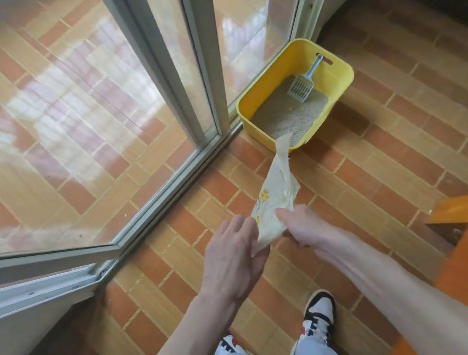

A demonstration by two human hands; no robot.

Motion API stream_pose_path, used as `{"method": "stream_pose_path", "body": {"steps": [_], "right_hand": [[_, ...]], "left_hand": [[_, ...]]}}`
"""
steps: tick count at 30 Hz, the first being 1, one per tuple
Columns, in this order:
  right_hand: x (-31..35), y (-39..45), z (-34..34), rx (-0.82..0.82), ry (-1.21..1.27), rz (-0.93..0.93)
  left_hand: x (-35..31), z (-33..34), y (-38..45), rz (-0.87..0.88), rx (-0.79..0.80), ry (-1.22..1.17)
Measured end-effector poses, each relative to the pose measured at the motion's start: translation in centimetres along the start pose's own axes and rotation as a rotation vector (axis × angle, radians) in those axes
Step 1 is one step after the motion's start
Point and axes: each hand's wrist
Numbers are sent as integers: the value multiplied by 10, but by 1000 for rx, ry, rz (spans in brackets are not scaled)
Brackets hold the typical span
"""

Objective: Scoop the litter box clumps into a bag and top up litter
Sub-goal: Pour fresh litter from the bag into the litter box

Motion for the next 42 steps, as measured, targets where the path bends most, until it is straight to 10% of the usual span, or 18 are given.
{"method": "stream_pose_path", "body": {"steps": [8, 32, 42], "right_hand": [[-18, -11, -76, 72, 152, -8], [13, 11, -166, -121, -210, -100], [71, 35, -192, -41, -20, -65]], "left_hand": [[-45, 27, 33, 77, 338, 36], [-147, 73, 120, -12, -8, -67], [-126, 77, 181, -108, 428, 162]]}}
Point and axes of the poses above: each hand's wrist, its own y-axis towards the middle knuckle, its own z-axis out of the palm, x = y × z, and after that the axes turned 9 degrees about y, right-handed
